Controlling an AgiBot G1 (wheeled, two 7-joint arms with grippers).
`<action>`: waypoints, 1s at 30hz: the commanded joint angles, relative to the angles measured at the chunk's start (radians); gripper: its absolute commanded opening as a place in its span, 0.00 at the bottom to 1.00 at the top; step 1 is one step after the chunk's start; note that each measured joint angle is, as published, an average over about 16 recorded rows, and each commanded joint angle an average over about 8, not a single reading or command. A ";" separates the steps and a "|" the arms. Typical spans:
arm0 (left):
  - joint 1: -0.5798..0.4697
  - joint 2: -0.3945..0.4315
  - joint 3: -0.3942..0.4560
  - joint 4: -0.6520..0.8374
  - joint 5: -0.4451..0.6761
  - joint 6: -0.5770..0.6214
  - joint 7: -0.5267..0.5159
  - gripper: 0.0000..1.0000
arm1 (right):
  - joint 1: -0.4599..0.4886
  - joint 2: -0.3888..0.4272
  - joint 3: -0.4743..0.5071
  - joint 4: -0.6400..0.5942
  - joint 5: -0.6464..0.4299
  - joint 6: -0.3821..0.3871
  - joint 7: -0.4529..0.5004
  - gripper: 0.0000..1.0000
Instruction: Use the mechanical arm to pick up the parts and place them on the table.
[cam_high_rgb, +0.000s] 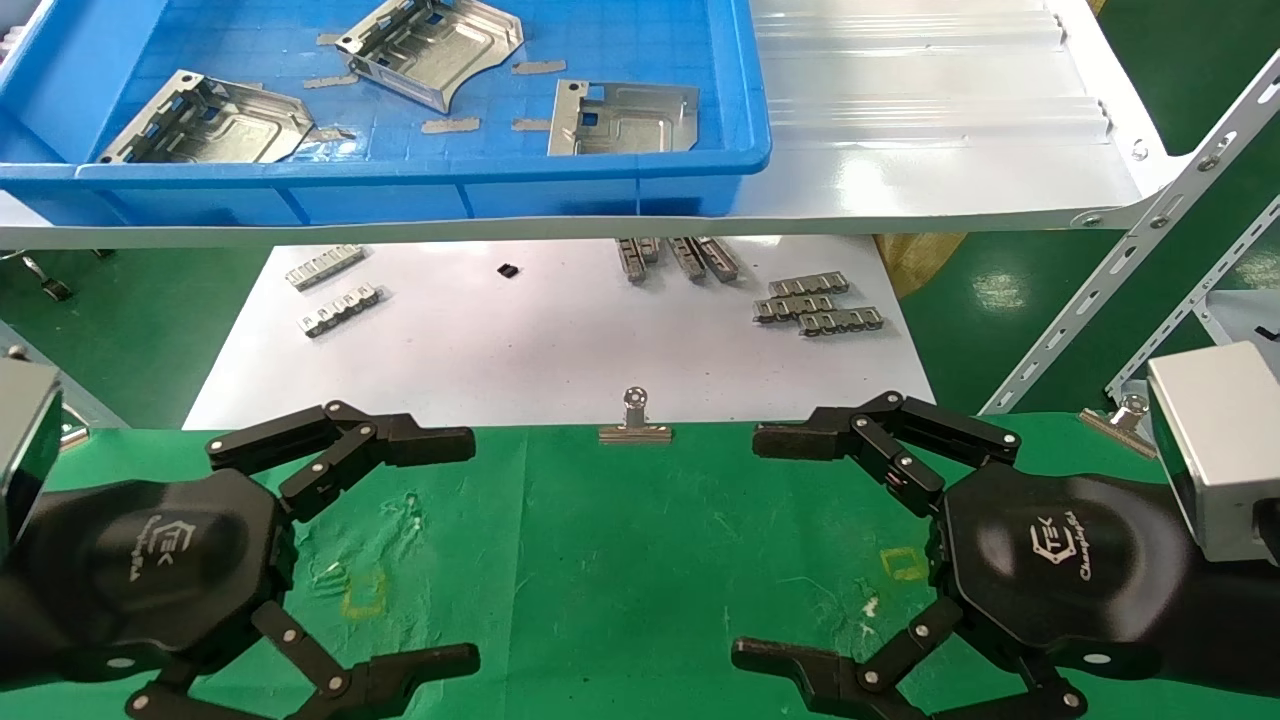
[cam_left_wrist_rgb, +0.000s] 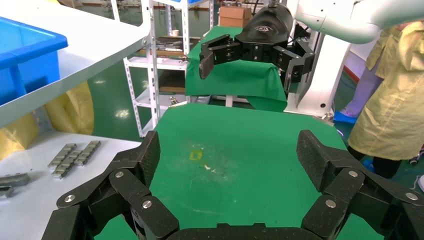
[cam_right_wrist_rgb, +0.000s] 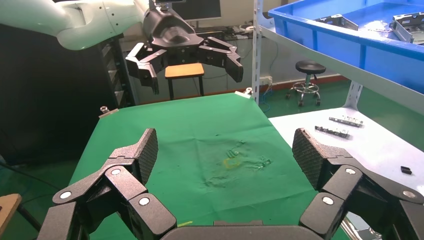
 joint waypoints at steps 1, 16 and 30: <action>0.000 0.000 0.000 0.000 0.000 0.000 0.000 1.00 | 0.000 0.000 0.000 0.000 0.000 0.000 0.000 0.00; 0.000 0.000 0.000 0.000 0.000 0.000 0.000 1.00 | 0.000 0.000 0.000 0.000 0.000 0.000 0.000 0.00; -0.031 0.004 -0.001 0.002 0.010 -0.006 -0.002 1.00 | 0.000 0.000 0.000 0.000 0.000 0.000 0.000 0.00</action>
